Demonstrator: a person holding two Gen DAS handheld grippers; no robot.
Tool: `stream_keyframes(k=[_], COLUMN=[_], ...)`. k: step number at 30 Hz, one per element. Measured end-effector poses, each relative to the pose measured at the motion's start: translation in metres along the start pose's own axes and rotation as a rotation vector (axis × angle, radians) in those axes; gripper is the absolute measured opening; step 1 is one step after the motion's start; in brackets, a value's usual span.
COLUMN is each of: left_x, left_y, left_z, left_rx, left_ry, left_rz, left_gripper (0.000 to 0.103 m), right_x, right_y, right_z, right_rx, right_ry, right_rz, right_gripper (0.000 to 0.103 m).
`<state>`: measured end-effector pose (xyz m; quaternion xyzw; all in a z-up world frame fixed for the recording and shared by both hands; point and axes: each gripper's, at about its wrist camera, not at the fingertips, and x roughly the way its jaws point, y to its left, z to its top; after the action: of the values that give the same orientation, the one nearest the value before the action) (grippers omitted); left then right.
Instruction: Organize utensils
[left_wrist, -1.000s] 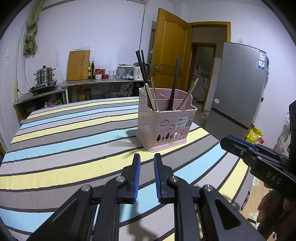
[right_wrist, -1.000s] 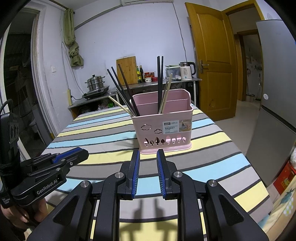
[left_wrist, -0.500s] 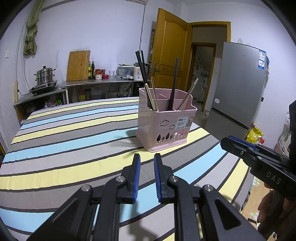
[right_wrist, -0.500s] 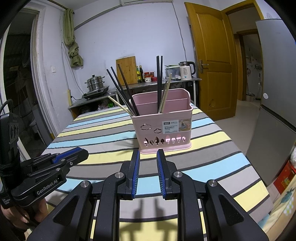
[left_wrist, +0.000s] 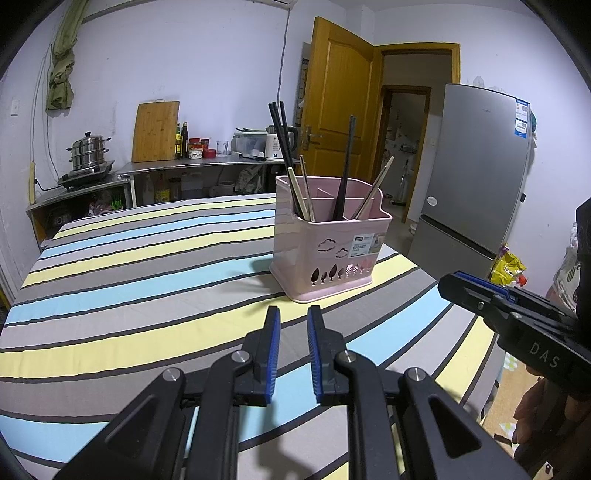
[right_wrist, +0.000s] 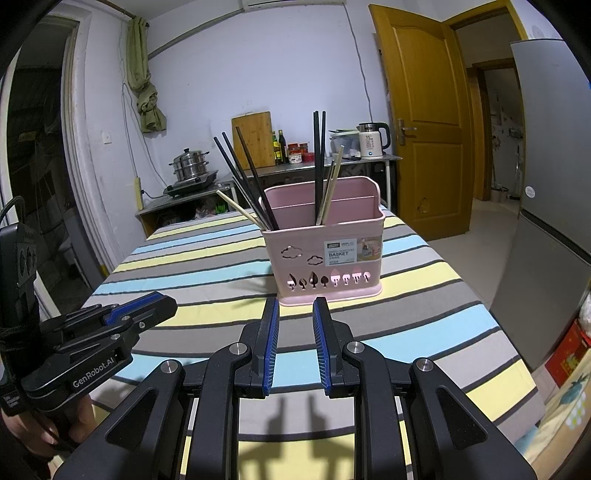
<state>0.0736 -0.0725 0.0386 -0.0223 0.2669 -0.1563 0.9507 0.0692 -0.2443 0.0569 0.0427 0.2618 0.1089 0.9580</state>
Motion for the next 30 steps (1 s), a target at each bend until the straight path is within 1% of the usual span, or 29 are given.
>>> stream_keyframes(k=[30], left_x=[-0.0002], left_y=[0.0008], left_z=[-0.0015], left_rx=[0.040], left_ry=[0.001], left_rz=[-0.002], left_gripper=[0.016], right_x=[-0.0012], right_y=[0.0012], right_z=[-0.0028], right_rx=[-0.002], right_ry=[0.003], right_rz=[-0.001], right_gripper=[0.019])
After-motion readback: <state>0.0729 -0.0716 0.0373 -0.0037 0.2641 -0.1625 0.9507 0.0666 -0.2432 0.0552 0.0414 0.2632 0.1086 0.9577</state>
